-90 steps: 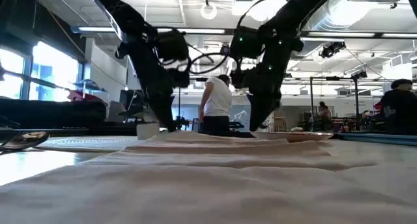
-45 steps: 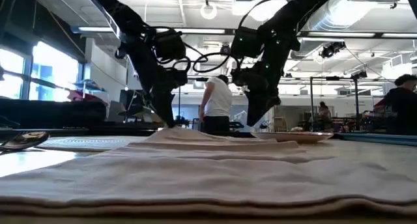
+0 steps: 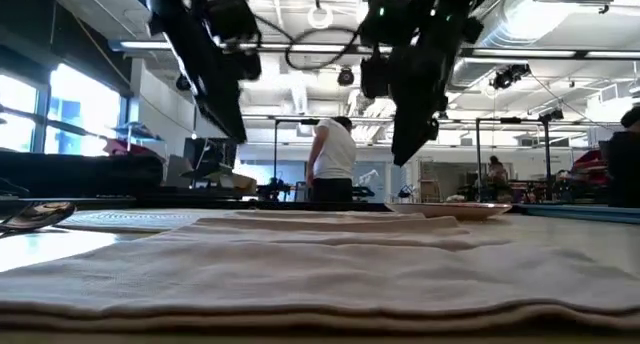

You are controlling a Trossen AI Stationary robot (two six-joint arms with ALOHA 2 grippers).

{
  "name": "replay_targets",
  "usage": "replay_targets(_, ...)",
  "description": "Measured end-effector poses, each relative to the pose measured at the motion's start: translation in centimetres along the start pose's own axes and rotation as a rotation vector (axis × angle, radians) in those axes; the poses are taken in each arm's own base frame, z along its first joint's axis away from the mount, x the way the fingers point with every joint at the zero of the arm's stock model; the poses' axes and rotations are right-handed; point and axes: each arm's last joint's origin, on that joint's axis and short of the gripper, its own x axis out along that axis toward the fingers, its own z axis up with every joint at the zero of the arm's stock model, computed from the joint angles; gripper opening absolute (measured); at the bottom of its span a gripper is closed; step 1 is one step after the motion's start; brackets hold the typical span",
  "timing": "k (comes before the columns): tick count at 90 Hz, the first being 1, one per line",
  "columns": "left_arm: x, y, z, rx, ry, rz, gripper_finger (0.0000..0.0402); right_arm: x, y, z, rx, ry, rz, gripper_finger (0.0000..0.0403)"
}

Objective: Set table place
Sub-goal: Fold the pink napkin

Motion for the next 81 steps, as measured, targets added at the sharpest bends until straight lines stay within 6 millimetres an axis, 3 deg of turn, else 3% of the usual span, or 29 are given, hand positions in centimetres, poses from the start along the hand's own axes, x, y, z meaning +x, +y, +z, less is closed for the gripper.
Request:
replay_targets(17,-2.2,-5.6,-1.1,0.078,-0.035,-0.336,0.0112,1.5,5.3,-1.9,-0.279,0.040,0.081,0.0151)
replay_targets(37,-2.5,-14.4,-4.8,0.141,-0.011,-0.454,0.0091,2.5,12.3,-4.7,-0.522,0.014,0.196,0.0151)
replay_targets(59,-1.9,-22.3,-8.2,0.053,-0.121,-0.485,0.0088,4.3,18.0,-7.9,-0.561,-0.052,0.172,0.0152)
replay_targets(81,1.0,-27.8,-11.4,0.048,-0.086,-0.616,0.0088,6.4,21.9,-10.4,-0.535,-0.179,0.164,0.0182)
